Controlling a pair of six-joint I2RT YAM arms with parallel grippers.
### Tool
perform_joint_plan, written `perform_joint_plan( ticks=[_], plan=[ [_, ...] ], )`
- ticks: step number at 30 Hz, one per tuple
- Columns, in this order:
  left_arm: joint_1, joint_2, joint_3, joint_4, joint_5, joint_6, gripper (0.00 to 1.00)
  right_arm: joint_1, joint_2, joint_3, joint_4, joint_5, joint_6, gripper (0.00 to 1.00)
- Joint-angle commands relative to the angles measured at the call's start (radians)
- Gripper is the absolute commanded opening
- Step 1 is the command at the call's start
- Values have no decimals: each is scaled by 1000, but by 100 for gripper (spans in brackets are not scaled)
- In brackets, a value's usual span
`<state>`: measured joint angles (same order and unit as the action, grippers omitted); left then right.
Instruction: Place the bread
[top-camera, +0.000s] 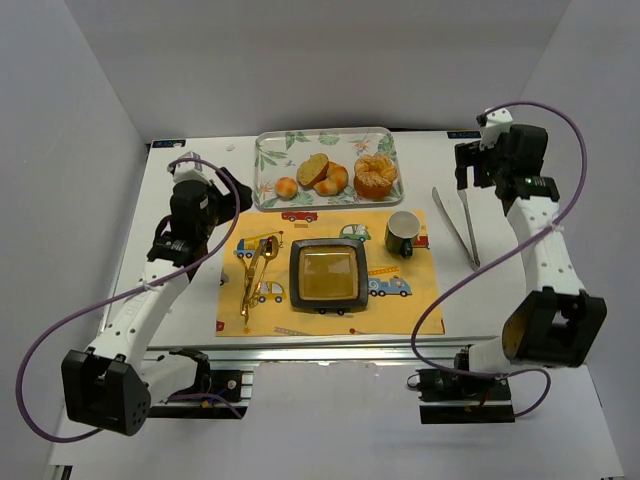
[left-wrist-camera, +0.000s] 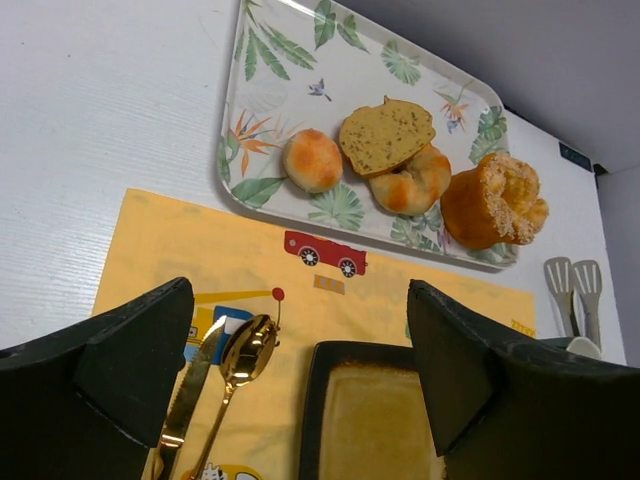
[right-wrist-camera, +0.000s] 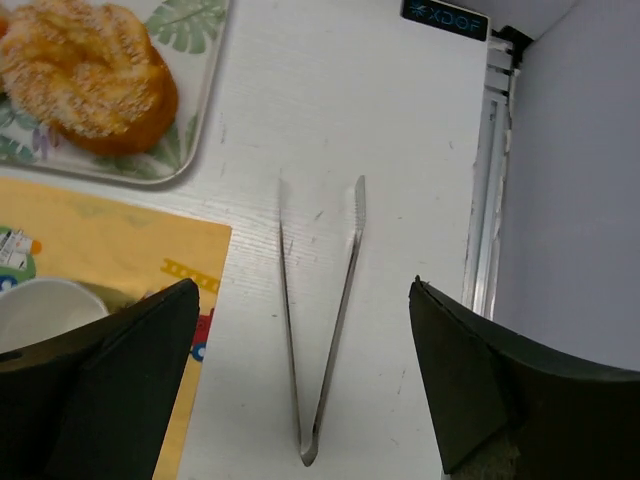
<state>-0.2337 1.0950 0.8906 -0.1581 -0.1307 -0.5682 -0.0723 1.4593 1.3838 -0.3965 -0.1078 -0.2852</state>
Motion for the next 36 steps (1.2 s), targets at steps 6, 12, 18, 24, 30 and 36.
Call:
perform_joint_plan(
  ticks=[6, 12, 18, 24, 30, 36],
  plan=[
    [23, 26, 1, 77, 97, -35, 0, -81, -86, -221, 32, -481, -189, 0],
    [43, 5, -48, 80, 125, -47, 49, -93, 2, -255, 53, -247, -140, 89],
    [54, -11, -93, 80, 123, -64, 74, -93, 177, -229, 61, -33, -138, 89],
    [69, 9, -59, 29, 128, -36, 74, -87, 306, -181, 81, 17, -158, 89],
    [79, 6, -70, 31, 123, -51, 74, -92, 411, -158, 76, 28, -186, 85],
    [83, 5, -68, 11, 117, -49, 74, -103, 498, -108, 6, -85, -172, 69]
  ],
)
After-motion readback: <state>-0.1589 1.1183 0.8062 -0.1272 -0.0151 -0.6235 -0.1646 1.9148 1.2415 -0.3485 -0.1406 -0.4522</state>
